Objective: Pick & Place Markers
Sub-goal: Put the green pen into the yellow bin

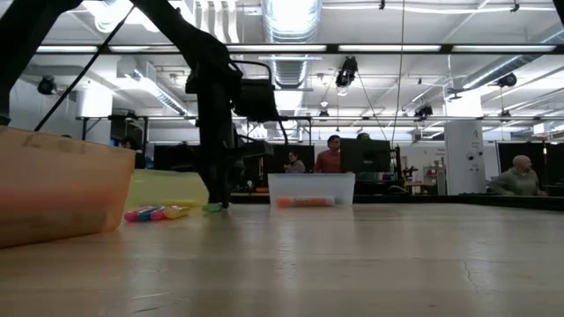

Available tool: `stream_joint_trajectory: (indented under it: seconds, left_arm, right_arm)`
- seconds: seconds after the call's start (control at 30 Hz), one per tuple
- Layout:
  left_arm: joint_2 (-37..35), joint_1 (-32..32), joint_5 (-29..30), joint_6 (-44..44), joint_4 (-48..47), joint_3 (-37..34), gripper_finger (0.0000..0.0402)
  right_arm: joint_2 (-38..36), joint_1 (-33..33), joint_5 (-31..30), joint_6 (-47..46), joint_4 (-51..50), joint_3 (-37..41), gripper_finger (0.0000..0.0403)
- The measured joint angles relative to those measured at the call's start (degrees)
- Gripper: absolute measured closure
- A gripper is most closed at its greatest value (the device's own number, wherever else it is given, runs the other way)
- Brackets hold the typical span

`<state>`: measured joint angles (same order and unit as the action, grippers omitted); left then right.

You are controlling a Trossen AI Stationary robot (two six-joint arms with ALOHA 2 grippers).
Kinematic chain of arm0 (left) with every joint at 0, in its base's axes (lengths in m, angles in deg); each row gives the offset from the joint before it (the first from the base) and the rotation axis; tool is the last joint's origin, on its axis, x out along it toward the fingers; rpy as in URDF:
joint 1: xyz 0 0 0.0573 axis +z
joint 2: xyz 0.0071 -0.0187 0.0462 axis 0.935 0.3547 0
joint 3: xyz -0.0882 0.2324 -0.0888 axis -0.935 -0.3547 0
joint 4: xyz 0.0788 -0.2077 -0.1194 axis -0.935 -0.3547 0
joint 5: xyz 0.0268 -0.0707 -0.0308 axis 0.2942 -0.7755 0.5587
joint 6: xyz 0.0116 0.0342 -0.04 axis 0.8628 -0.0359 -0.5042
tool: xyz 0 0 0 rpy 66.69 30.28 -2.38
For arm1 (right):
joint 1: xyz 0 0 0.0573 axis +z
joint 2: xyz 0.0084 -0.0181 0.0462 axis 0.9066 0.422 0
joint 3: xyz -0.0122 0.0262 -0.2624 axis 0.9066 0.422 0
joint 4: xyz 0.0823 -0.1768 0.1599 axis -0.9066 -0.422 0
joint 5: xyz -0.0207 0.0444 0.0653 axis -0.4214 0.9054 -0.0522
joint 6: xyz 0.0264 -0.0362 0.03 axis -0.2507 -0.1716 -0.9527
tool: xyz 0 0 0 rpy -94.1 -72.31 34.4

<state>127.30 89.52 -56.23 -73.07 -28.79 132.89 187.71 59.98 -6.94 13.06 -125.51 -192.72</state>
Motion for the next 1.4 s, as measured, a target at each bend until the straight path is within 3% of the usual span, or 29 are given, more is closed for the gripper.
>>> stream_joint_trajectory:
  seconds: [0.2, 0.4, 0.63, 0.77, 1.0, 1.2, 1.4]
  left_arm:
    - [-4.3, 0.0, 0.0, 0.0, -1.9, 1.9, 0.0373]
    - [-11.5, 0.4, 3.5, 0.6, -5.5, 2.7, 0.0374]
    - [-19.8, 3.2, 12.6, 1.0, -18.3, 2.7, 0.0374]
    - [-22.4, 5.4, 15.1, 4.8, -20.3, 2.1, 0.0374]
    - [-23.4, 12.7, 15.3, 11.5, -20.3, -3.1, 0.0374]
    - [-23.4, 18.7, 10.4, 16.5, -17.3, -7.6, 0.0372]
    - [-23.3, 22.2, 8.7, 19.8, -15.3, -9.9, 0.0328]
  right_arm:
    - [0.0, -0.2, -0.1, 0.0, 0.5, 0.0, 0.0346]
    - [0.0, -0.3, -0.1, 0.0, 1.3, 0.0, 0.0346]
    - [0.0, -0.4, -0.1, -0.2, 3.6, 0.0, 0.0346]
    - [0.0, -0.4, -0.1, -0.2, 3.6, 0.0, 0.0346]
    - [0.0, -0.4, 0.0, -0.9, 3.6, 0.0, 0.0346]
    - [0.0, -0.3, 0.0, -1.3, 3.1, 0.0, 0.0346]
    - [0.1, -0.2, 0.0, -1.5, 3.0, 0.0, 0.0346]
